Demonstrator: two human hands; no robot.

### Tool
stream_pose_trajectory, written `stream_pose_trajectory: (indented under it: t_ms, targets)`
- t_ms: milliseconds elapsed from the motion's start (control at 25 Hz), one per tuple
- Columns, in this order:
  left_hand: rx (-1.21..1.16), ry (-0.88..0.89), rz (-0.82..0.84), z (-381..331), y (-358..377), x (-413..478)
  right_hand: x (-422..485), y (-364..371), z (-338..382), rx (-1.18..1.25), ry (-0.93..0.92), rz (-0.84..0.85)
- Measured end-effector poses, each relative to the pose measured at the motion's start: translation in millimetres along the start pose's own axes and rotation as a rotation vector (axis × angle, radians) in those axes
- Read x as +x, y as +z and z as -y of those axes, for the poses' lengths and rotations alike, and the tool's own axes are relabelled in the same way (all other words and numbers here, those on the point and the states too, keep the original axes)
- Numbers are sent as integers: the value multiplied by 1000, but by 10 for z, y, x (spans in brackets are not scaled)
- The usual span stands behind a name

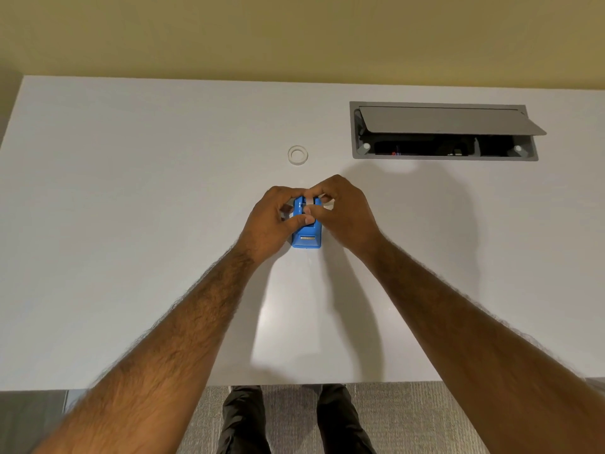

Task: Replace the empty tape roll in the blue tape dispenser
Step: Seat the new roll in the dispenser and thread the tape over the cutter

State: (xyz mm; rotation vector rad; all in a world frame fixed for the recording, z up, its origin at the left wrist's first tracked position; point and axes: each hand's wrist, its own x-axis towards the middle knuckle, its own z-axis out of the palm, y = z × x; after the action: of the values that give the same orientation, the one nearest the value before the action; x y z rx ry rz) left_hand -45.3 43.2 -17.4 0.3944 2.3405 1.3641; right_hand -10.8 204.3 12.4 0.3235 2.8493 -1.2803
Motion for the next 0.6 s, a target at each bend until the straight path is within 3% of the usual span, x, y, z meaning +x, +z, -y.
stream_pose_trajectory:
  t_ms: [280,600]
  targets:
    - [6,-12,12,-14,3,4,34,-34,22,126,67,-8]
    - [13,-31,14,-14,11,15,142,0,25,6,112,22]
